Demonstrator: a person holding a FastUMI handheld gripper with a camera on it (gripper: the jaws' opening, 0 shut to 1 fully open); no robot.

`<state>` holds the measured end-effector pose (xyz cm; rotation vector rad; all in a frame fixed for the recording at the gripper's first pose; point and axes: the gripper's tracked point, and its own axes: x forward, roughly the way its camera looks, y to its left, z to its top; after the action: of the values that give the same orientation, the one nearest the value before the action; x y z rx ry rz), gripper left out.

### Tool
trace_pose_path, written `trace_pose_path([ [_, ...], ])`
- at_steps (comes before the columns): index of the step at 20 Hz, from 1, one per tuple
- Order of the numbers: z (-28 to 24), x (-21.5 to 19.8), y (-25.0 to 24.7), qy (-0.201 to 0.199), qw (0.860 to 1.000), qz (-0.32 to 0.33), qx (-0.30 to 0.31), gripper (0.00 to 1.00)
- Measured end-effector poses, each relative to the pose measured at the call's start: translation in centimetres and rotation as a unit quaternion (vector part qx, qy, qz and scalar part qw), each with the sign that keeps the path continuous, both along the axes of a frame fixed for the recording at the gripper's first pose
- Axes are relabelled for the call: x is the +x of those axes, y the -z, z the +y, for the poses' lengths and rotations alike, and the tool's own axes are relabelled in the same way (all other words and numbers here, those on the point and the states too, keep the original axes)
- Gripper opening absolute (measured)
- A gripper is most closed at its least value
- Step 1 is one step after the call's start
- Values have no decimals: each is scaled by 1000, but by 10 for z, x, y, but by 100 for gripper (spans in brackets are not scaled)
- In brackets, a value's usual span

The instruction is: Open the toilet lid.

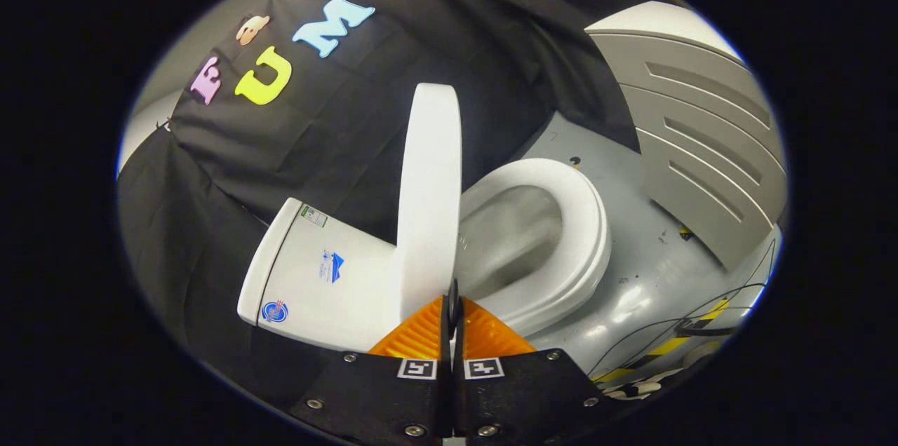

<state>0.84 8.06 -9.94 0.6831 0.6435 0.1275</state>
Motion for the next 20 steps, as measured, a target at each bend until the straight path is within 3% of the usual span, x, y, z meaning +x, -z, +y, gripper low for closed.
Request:
trace_pose_path([
  [15, 42, -2, -46, -23, 995, -56, -77, 0],
  [20, 58, -2, -61, -41, 985, -82, -144, 0],
])
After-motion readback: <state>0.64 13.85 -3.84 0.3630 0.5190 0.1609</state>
